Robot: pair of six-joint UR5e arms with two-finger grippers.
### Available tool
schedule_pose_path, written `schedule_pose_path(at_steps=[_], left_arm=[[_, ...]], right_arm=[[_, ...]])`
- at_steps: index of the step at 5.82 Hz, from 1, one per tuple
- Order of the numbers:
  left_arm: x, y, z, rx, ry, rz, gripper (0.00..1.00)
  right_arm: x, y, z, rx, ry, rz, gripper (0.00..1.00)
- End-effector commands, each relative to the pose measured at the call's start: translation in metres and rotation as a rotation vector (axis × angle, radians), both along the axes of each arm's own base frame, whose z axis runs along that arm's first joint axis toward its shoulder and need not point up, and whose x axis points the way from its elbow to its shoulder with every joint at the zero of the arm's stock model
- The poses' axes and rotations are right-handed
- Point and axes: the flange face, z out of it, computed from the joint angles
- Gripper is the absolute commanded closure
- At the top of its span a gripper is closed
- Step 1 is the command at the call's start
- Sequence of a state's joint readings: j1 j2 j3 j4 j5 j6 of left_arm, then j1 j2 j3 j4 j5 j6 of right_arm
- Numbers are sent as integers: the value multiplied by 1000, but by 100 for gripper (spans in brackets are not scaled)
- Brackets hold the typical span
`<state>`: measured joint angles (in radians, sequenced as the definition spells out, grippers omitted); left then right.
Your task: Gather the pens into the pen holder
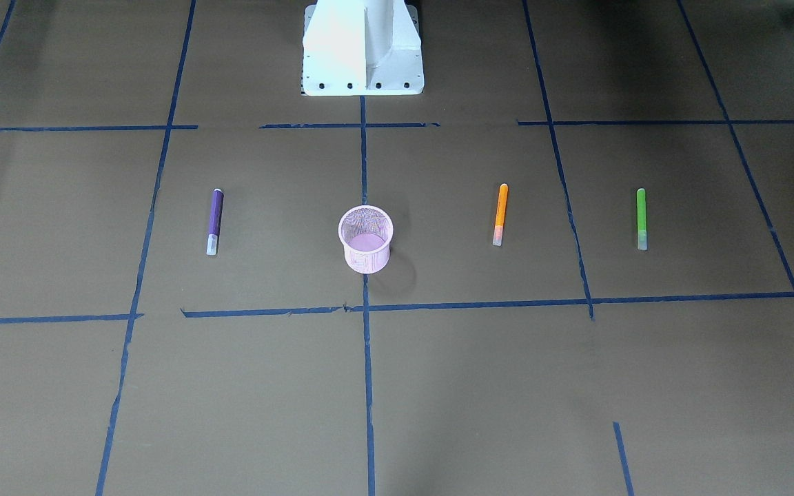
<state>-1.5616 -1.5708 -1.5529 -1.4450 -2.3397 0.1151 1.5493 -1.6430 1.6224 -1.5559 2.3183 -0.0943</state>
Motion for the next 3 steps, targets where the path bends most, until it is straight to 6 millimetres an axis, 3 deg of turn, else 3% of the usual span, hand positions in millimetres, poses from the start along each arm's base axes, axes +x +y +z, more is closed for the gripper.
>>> schedule_pose_path(at_steps=[1,3], left_arm=[[0,0,-2,4,0,0,0],[0,0,-8,13,-1,-2,0]], right_arm=[[-1,-1,-1,0,2,0,0],[0,-1,1,-9,7,5,0]])
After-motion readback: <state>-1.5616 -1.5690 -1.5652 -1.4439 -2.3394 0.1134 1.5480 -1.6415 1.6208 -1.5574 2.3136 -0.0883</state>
